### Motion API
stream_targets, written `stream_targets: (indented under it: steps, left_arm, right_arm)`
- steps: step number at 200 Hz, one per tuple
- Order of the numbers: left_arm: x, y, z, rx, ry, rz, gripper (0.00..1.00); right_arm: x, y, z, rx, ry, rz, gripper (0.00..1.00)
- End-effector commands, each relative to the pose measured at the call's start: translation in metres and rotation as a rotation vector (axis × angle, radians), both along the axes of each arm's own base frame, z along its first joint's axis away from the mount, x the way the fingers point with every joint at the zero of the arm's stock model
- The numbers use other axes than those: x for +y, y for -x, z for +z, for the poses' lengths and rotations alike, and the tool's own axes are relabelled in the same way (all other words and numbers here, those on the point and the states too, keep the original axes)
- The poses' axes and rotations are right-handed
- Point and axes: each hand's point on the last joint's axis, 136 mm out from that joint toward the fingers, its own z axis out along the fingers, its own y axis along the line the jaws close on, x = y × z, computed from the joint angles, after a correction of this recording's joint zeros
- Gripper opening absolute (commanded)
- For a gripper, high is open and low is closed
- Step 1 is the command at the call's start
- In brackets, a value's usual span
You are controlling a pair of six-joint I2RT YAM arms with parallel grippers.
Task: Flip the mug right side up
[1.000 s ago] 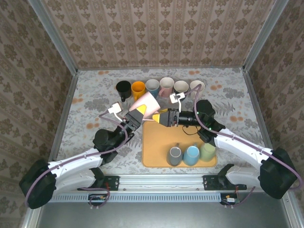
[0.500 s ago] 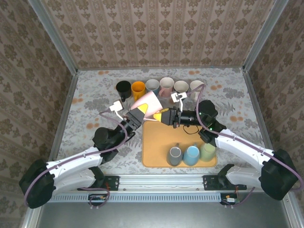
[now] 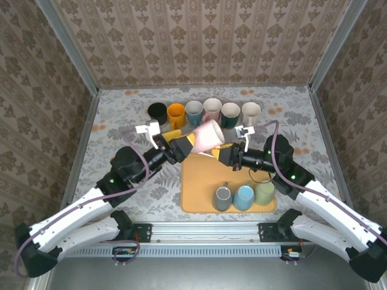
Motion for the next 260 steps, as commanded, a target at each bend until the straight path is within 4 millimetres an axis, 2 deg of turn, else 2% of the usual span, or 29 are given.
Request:
stream_targets:
  steps: [1,11,24,43,67,84,126,169,216,227,260]
  left_arm:
    - [0.044,-0.013,-0.054,0.016,-0.416,0.197,1.0]
    - [0.052,-0.015,-0.053,-0.024,-0.505,0.215,1.0]
    - [0.052,-0.016,-0.054,-0.078,-0.641,0.19,1.0]
    - [0.045,-0.022,-0.061,-0.107,-0.817,0.142,1.0]
    - [0.034,-0.027,-0.072,-0.152,-0.919,0.099,1.0]
    - [0.028,-0.029,-0.082,-0.188,-0.941,0.081,1.0]
    - [0.022,-0.027,-0.111,-0.183,-0.988,0.023,1.0]
    - [0.017,-0.022,-0.112,-0.2,-0.979,-0.02,1.0]
    - [0.01,-0.012,-0.109,-0.217,-0.926,-0.069,1.0]
    - [0.01,-0.012,-0.11,-0.215,-0.926,-0.076,1.0]
    - [0.007,-0.009,-0.11,-0.223,-0.923,-0.095,1.0]
  right_arm:
    - [-0.032,-0.015,-0.019,-0.034,0.193,-0.171,0.0]
    - [-0.042,-0.02,-0.031,-0.012,0.257,-0.22,0.0]
    - [-0.057,-0.029,-0.047,0.022,0.361,-0.303,0.0]
    - [-0.072,-0.042,-0.065,0.048,0.5,-0.383,0.0]
    - [-0.087,-0.061,-0.084,0.068,0.655,-0.466,0.0]
    - [-0.092,-0.075,-0.095,0.059,0.724,-0.513,0.0]
    - [-0.092,-0.104,-0.119,0.07,0.834,-0.544,0.0]
    - [-0.109,-0.133,-0.15,0.144,0.866,-0.584,0.0]
    - [-0.119,-0.151,-0.167,0.179,0.893,-0.602,0.0]
    - [-0.119,-0.155,-0.178,0.195,0.913,-0.596,0.0]
    - [-0.12,-0.164,-0.189,0.213,0.936,-0.594,0.0]
